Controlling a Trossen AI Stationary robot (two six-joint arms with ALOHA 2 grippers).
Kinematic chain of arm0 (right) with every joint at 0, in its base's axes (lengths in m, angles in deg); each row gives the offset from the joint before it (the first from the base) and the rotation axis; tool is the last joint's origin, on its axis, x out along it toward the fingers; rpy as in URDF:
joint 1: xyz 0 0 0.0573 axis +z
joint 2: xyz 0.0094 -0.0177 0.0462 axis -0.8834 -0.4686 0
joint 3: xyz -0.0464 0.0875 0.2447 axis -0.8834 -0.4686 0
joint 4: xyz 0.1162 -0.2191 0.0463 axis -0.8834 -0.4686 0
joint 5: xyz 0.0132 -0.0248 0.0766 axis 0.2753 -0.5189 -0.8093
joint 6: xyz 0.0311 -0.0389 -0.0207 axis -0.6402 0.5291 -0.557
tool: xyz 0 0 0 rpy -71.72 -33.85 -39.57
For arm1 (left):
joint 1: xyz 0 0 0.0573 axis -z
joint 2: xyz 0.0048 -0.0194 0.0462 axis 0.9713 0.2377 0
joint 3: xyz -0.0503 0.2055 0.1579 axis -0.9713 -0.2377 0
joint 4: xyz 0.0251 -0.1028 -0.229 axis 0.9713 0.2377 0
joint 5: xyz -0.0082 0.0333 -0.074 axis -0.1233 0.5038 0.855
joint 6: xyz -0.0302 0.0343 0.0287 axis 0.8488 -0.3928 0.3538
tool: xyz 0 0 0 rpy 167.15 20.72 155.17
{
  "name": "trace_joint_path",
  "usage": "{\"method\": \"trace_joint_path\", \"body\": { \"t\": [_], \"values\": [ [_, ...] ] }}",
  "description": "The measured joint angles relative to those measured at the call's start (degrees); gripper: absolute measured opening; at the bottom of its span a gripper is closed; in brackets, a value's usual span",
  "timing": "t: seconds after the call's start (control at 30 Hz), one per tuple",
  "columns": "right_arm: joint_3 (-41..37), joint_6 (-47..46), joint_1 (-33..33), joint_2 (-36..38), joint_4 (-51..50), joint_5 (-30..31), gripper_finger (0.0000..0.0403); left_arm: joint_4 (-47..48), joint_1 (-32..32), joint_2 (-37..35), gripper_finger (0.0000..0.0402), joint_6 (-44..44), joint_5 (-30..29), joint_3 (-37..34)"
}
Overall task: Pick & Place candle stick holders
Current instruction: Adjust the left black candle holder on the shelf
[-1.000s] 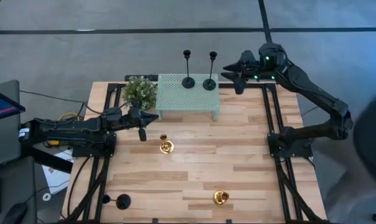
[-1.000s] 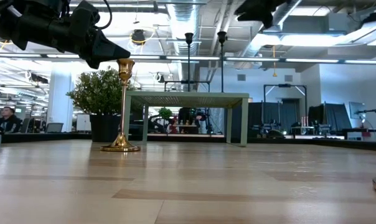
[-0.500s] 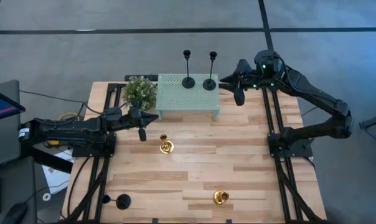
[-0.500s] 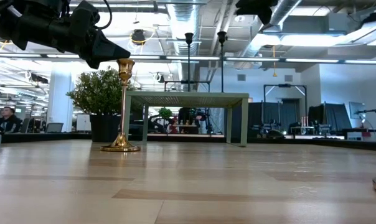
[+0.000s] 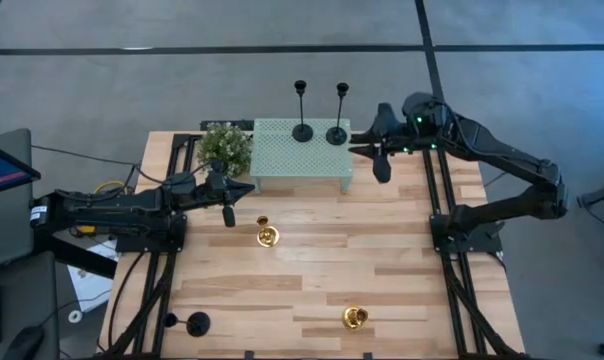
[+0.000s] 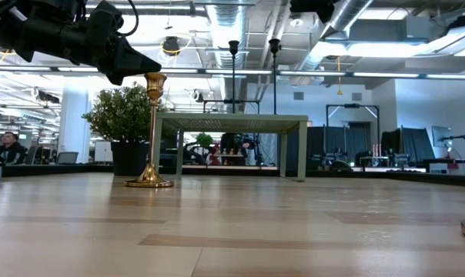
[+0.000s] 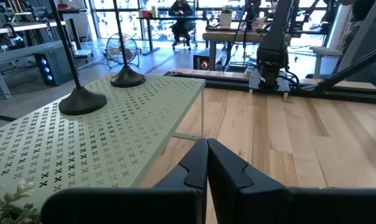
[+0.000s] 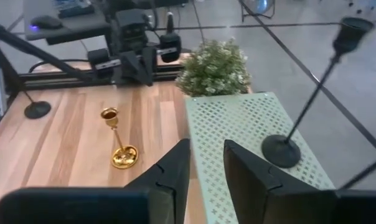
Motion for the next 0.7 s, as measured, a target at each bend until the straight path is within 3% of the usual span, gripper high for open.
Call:
{"method": "trace_joint_path", "body": {
  "t": [0.33, 0.7],
  "values": [
    [-0.32, 2.34, 1.74, 0.00, 1.42, 7.59, 0.0071, 0.00, 0.02, 0.00, 0.0008, 0.00, 0.00, 0.00],
    [-7.87, 0.41, -3.79, -0.07, 3.54, 7.66, 0.0069, 0.02, 0.00, 0.02, 0.0008, 0.47, 0.00, 0.00]
  ]
}}
